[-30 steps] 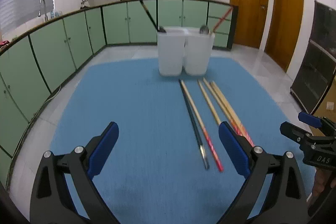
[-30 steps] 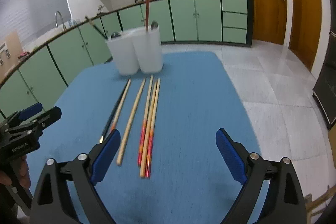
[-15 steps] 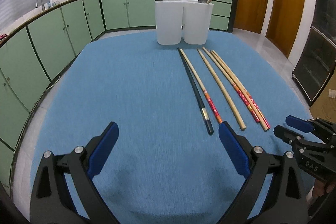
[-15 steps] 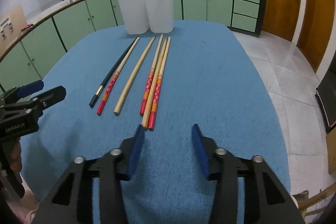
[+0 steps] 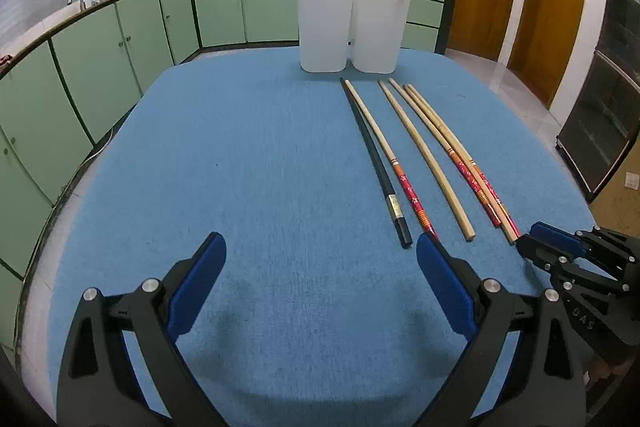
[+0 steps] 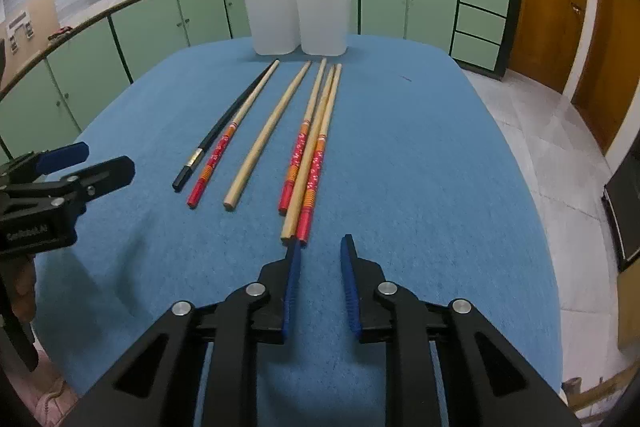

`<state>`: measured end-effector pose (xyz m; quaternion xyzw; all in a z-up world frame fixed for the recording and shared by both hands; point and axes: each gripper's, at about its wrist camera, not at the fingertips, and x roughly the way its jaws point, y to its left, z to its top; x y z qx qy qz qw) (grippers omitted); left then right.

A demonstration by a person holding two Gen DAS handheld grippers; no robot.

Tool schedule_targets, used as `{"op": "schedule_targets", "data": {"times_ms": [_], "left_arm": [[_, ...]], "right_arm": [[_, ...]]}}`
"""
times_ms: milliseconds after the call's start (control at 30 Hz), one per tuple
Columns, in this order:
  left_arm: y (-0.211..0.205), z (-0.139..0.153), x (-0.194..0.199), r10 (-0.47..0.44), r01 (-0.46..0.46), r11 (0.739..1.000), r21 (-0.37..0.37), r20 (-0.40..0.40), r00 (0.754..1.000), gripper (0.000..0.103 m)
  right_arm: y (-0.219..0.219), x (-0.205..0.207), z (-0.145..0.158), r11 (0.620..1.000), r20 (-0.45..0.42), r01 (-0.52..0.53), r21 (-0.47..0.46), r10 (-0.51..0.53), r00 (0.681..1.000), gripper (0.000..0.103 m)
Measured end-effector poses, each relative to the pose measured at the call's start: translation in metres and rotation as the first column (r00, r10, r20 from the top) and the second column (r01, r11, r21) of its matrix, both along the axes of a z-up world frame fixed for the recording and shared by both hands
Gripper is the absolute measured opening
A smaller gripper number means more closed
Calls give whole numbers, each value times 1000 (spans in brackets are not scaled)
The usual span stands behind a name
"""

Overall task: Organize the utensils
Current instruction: 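Move both tools back over the remaining chopsticks on the mat, then grasp a black chopstick with the left tool while the right tool grasps a red-striped chopstick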

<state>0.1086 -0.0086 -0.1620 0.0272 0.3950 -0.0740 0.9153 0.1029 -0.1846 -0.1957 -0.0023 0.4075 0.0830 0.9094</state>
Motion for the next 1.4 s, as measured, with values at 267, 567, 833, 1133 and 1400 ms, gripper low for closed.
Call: {"op": "schedule_targets", "data": {"times_ms": [267, 567, 833, 1133, 1400], "left_arm": [[2, -2, 4, 7, -7, 1000, -7, -10, 1000, 93], [-8, -6, 4, -32, 31, 999, -21, -25, 999, 93], [-26, -15, 12, -62, 62, 998, -3, -47, 997, 74], [-37, -28, 19, -46, 46, 999, 0, -70, 996, 50], [-45, -29, 20, -39, 38, 999, -4, -71, 997, 45]], "right_arm": [[8, 7, -1, 1000, 16, -14, -17, 14, 1000, 17], [-2, 8, -1, 999, 19, 26, -22, -25, 999, 6], [-7, 7, -1, 1000, 20, 29, 2, -29, 999, 6], [-14, 8, -3, 998, 19, 30, 55, -31, 999, 6], [-16, 11, -4, 995, 15, 36, 90, -38, 999, 6]]}}
